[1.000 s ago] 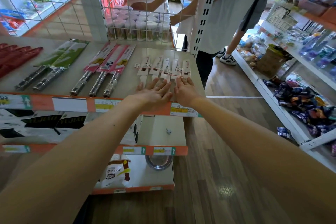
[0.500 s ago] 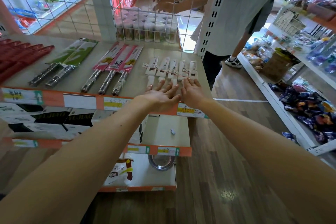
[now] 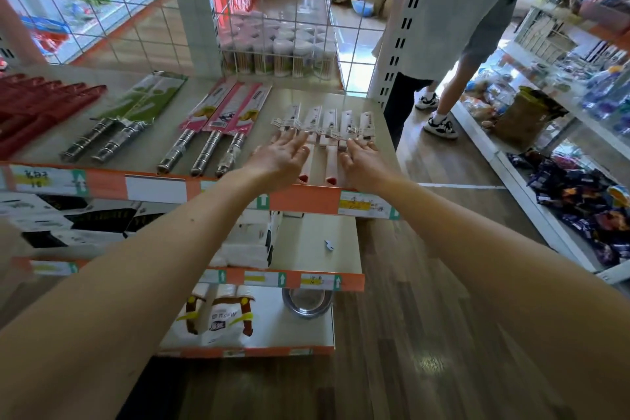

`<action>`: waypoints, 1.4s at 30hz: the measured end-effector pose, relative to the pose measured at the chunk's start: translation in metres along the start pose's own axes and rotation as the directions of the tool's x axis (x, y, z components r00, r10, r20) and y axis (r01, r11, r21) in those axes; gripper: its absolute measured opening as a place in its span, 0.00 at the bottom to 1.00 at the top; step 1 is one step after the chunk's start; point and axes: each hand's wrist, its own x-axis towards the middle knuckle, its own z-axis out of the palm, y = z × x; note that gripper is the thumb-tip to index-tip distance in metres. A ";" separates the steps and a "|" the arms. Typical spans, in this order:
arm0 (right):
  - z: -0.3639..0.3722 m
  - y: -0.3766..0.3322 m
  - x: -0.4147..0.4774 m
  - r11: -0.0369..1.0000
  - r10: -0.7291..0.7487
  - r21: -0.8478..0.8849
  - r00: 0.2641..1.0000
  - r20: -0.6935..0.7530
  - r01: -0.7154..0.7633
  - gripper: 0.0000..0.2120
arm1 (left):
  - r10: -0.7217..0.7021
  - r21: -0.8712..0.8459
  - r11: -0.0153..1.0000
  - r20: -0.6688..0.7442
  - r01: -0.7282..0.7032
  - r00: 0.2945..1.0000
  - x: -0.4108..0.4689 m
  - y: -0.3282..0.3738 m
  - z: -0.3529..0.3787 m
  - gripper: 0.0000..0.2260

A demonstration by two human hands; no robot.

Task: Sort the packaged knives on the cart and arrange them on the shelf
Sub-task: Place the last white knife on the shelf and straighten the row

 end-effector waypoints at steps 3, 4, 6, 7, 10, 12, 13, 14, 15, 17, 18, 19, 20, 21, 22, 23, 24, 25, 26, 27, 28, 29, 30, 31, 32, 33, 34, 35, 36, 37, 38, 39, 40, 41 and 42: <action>0.000 -0.001 0.000 1.000 0.007 -0.001 1.000 0.001 -0.007 0.25 | -0.033 -0.006 0.999 0.031 0.033 0.999 0.000 -0.009 -0.005 0.22; 0.000 0.000 0.001 1.000 0.012 -0.004 1.000 0.000 -0.012 0.25 | -0.041 0.014 0.999 0.041 0.041 0.998 0.001 -0.011 -0.006 0.22; 0.000 0.005 0.002 1.000 0.014 -0.020 1.000 -0.011 -0.014 0.24 | -0.054 0.051 0.997 0.068 0.050 0.996 0.002 -0.015 -0.009 0.23; 0.000 0.006 0.002 0.999 0.016 -0.029 1.000 -0.013 -0.017 0.24 | -0.051 0.067 0.997 0.085 0.045 0.995 0.003 -0.016 -0.010 0.23; -0.005 0.007 -0.005 0.999 0.020 -0.044 1.000 0.002 -0.020 0.24 | 0.006 0.094 0.995 0.131 -0.018 0.991 0.004 -0.016 -0.007 0.23; -0.009 0.005 -0.012 0.998 -0.008 -0.061 1.000 0.007 0.009 0.23 | 0.035 0.111 0.992 0.158 -0.053 0.987 0.006 -0.017 -0.003 0.23; -0.011 0.003 -0.015 0.997 -0.024 -0.068 1.000 0.009 0.025 0.22 | 0.042 0.134 0.989 0.167 -0.065 0.985 0.008 -0.018 -0.002 0.23; -0.013 0.001 -0.017 0.997 -0.035 -0.067 0.999 0.008 0.036 0.22 | 0.046 0.156 0.985 0.172 -0.073 0.984 0.009 -0.018 -0.001 0.23; -0.014 0.001 -0.018 0.997 -0.043 -0.064 0.999 0.006 0.043 0.22 | 0.050 0.169 0.982 0.175 -0.080 0.983 0.010 -0.019 -0.001 0.23; -0.016 0.000 -0.019 0.996 -0.048 -0.077 0.999 0.010 0.049 0.21 | 0.058 0.170 0.981 0.180 -0.089 0.982 0.010 -0.019 -0.001 0.23; -0.016 -0.001 -0.020 0.994 -0.053 -0.099 0.998 0.016 0.054 0.21 | 0.061 0.170 0.981 0.181 -0.092 0.982 0.010 -0.020 -0.001 0.23; -0.017 0.000 -0.021 0.990 -0.055 -0.130 0.998 0.022 0.057 0.21 | 0.063 0.178 0.979 0.180 -0.096 0.982 0.010 -0.019 -0.001 0.23; -0.018 -0.001 -0.022 0.985 -0.058 -0.162 0.998 0.027 0.061 0.21 | 0.067 0.194 0.976 0.178 -0.102 0.982 0.010 -0.018 0.000 0.23; -0.018 -0.001 -0.023 0.979 -0.061 -0.191 0.998 0.028 0.065 0.21 | 0.073 0.209 0.972 0.174 -0.109 0.982 0.011 -0.018 0.000 0.23; -0.019 -0.001 -0.024 0.975 -0.062 -0.212 0.998 0.031 0.067 0.21 | 0.078 0.218 0.969 0.170 -0.115 0.982 0.011 -0.017 0.001 0.23; -0.019 -0.002 -0.024 0.972 -0.060 -0.227 0.998 0.036 0.067 0.21 | 0.081 0.220 0.968 0.167 -0.117 0.983 0.011 -0.016 0.001 0.22; -0.020 -0.002 -0.025 0.970 -0.058 -0.235 0.998 0.039 0.066 0.21 | 0.083 0.219 0.969 0.165 -0.118 0.983 0.011 -0.015 0.001 0.22; -0.019 -0.002 -0.024 0.969 -0.058 -0.239 0.997 0.043 0.066 0.21 | 0.082 0.216 0.969 0.166 -0.117 0.983 0.011 -0.015 0.002 0.22; -0.019 -0.002 -0.024 0.970 -0.057 -0.234 0.997 0.044 0.065 0.21 | 0.081 0.212 0.970 0.166 -0.116 0.983 0.011 -0.015 0.001 0.22; -0.019 -0.001 -0.023 0.973 -0.055 -0.222 0.997 0.047 0.064 0.21 | 0.082 0.209 0.971 0.165 -0.116 0.983 0.011 -0.014 0.002 0.22; -0.019 -0.001 -0.022 0.979 -0.051 -0.195 0.998 0.045 0.059 0.22 | 0.089 0.207 0.971 0.160 -0.122 0.983 0.010 -0.014 0.002 0.22; -0.018 0.001 -0.020 0.984 -0.052 -0.169 0.998 0.044 0.059 0.22 | 0.102 0.198 0.971 0.148 -0.131 0.984 0.009 -0.014 0.003 0.22; -0.018 0.002 -0.018 0.989 -0.053 -0.136 0.998 0.035 0.057 0.22 | 0.119 0.176 0.974 0.123 -0.139 0.985 0.009 -0.014 0.002 0.22; -0.018 0.003 -0.015 0.995 -0.045 -0.092 0.999 0.017 0.046 0.22 | 0.127 0.134 0.981 0.084 -0.138 0.988 0.010 -0.014 0.001 0.22; -0.018 0.004 -0.012 0.998 -0.034 -0.053 0.999 -0.010 0.034 0.22 | 0.122 0.087 0.988 0.041 -0.125 0.992 0.010 -0.014 0.000 0.22; -0.018 0.005 -0.008 0.999 -0.024 -0.035 0.999 -0.027 0.023 0.23 | 0.108 0.058 0.993 0.004 -0.108 0.994 0.012 -0.015 -0.001 0.22; -0.019 0.005 -0.004 1.000 -0.012 -0.029 0.999 -0.034 0.011 0.23 | 0.094 0.054 0.994 -0.018 -0.093 0.995 0.015 -0.016 -0.003 0.22; -0.019 0.006 0.000 1.000 0.002 -0.020 0.999 -0.033 -0.002 0.23 | 0.081 0.061 0.995 -0.023 -0.080 0.996 0.018 -0.016 -0.005 0.22; -0.019 0.006 0.004 1.000 0.013 -0.009 0.999 -0.030 -0.014 0.23 | 0.066 0.065 0.996 -0.017 -0.065 0.998 0.022 -0.016 -0.007 0.23; -0.019 0.006 0.008 1.000 0.020 0.000 0.999 -0.025 -0.020 0.22 | 0.045 0.069 0.997 -0.007 -0.045 0.999 0.026 -0.016 -0.008 0.23; -0.019 0.005 0.012 1.000 0.019 0.005 1.000 -0.022 -0.019 0.21 | 0.024 0.079 0.997 0.002 -0.024 1.000 0.031 -0.017 -0.009 0.24; -0.018 0.003 0.015 1.000 0.017 0.011 1.000 -0.021 -0.017 0.20 | 0.006 0.094 0.996 0.010 -0.007 1.000 0.035 -0.017 -0.009 0.24; -0.016 0.002 0.018 1.000 0.017 0.011 1.000 -0.017 -0.017 0.19 | -0.002 0.108 0.994 0.019 0.000 1.000 0.039 -0.017 -0.008 0.24; -0.014 0.001 0.020 1.000 0.023 0.011 1.000 -0.008 -0.023 0.18 | -0.004 0.117 0.993 0.031 0.000 1.000 0.043 -0.017 -0.007 0.25; -0.013 0.000 0.022 0.999 0.033 0.008 0.999 0.005 -0.033 0.18 | -0.002 0.120 0.993 0.047 -0.004 0.999 0.045 -0.016 -0.006 0.25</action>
